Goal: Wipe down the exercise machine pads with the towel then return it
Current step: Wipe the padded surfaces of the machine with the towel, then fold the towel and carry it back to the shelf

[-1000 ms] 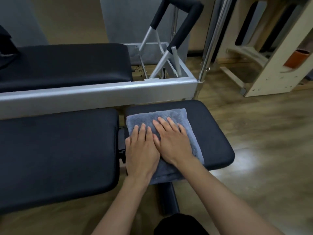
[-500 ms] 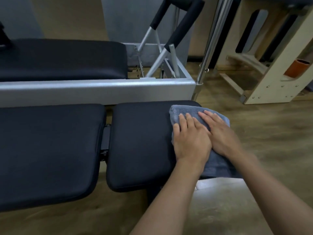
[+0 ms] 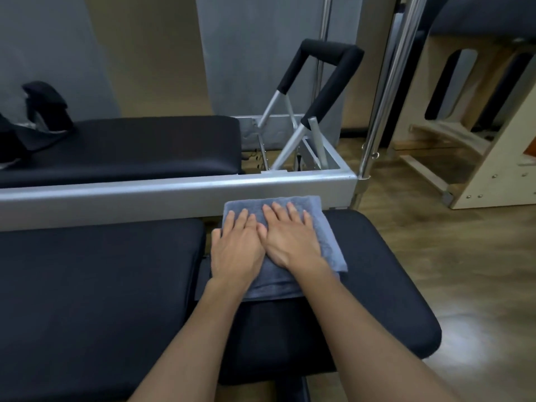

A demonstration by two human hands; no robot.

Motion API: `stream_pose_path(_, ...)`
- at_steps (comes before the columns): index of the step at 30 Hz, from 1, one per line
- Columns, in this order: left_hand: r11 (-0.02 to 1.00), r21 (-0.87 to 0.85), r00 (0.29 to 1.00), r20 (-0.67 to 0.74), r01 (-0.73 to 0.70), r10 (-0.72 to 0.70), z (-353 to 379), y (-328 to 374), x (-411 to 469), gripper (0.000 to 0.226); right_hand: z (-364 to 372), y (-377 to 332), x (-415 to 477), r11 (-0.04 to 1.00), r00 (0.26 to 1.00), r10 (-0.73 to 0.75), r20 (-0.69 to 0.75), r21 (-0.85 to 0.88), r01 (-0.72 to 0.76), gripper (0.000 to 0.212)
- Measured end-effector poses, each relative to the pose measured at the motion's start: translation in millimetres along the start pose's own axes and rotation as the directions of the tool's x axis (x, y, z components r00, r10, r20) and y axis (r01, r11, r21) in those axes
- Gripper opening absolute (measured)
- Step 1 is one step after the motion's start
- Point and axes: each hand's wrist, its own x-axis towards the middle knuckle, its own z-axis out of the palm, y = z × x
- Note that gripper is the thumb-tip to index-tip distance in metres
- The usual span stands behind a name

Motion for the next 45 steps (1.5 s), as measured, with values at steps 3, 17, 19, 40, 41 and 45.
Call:
stream_pose_path(3,0.997,-0.061,0.998,-0.024,0.056,-0.057,-5,-19,-23,0.05,7,-22,-11,0.998,0.999,-0.048,0.002,0.044,0.047,0.059)
stream_pose_path(17,0.787,-0.464,0.902,0.068,0.407,-0.427,-51,-22,-26,0.078,-38,3,-43,0.926,0.919,0.369,-0.14,0.141,-0.35,0.058)
stream_pose_path(19,0.727,-0.51,0.874,0.115,0.46,-0.473,-55,-26,-22,0.077,-36,8,-46,0.873,0.887,0.457,-0.063,0.222,-0.434,0.063)
stream_pose_path(40,0.491,-0.871,0.931,-0.211,-0.039,-0.3,-333,62,5,0.022,-324,-57,-54,0.482,0.806,0.554,-0.21,0.87,-0.105,0.024)
stream_pose_path(41,0.481,-0.875,0.931,-0.223,-0.06,-0.29,-373,80,9,0.023,-371,-61,-58,0.493,0.791,0.558,-0.249,0.867,-0.075,0.024)
stream_pose_path(45,0.431,-0.892,0.943,-0.251,-0.138,-0.218,-523,158,12,0.027,-547,-70,-88,0.547,0.728,0.578,-0.37,0.837,-0.009,0.027)
